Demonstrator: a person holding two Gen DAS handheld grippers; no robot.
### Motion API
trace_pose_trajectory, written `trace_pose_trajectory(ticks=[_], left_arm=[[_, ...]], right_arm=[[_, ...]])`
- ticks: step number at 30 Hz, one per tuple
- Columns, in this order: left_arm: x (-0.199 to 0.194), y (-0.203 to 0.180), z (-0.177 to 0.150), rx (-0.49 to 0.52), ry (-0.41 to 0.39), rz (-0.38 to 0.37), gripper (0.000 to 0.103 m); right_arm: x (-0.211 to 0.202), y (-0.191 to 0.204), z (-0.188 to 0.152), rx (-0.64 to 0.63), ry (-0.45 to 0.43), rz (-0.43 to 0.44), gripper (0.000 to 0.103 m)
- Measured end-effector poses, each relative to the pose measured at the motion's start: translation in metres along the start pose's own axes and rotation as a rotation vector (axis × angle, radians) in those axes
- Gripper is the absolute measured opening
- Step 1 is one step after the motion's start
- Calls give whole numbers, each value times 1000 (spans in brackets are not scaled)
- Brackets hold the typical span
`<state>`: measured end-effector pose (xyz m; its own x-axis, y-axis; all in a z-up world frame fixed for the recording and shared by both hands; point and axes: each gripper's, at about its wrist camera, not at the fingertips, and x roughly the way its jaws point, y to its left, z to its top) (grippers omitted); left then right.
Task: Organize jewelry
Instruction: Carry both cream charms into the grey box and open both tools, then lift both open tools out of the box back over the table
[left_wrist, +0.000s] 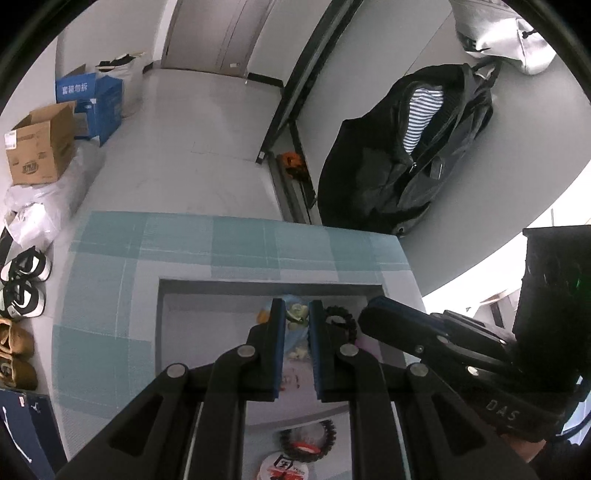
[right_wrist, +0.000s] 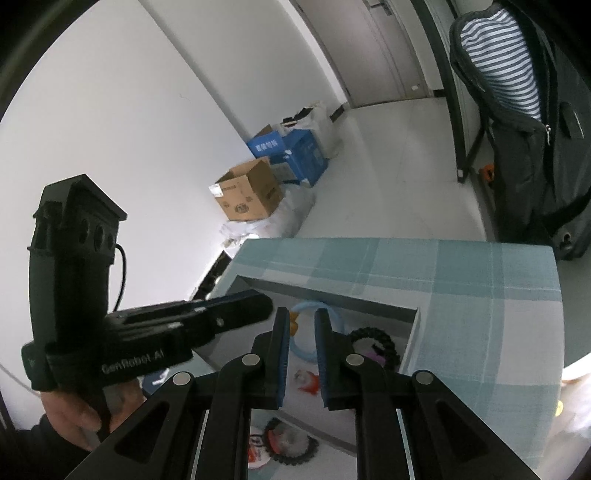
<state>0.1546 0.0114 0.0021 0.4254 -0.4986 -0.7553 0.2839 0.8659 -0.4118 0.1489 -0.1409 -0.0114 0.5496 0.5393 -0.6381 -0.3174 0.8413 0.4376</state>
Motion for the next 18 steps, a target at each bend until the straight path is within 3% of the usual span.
trace_pose_trajectory(ticks=[1,2,3,5,15,18], left_arm=[[0,0,0,-3,9,-2,11],[-1,-1,0,6,13,-5,20],[-3,-1,0,13,13,7,38],[-8,1,-1,7,-10,15,64],[-32,7,-9,-26,-74,15,65],[-40,8,-15,-28,-88,26,65]], right_arm=[[-2,0,0,1,-14,-14,16],[-4,-1,0,2,-21,-30,20],[-6,-2,0,4,-25,-38,25],[-10,-8,-1,26,-31,-52,36],[-32,-14,-13,69,-62,-76,50],[-39,-8,-19,54,-74,-73,59]])
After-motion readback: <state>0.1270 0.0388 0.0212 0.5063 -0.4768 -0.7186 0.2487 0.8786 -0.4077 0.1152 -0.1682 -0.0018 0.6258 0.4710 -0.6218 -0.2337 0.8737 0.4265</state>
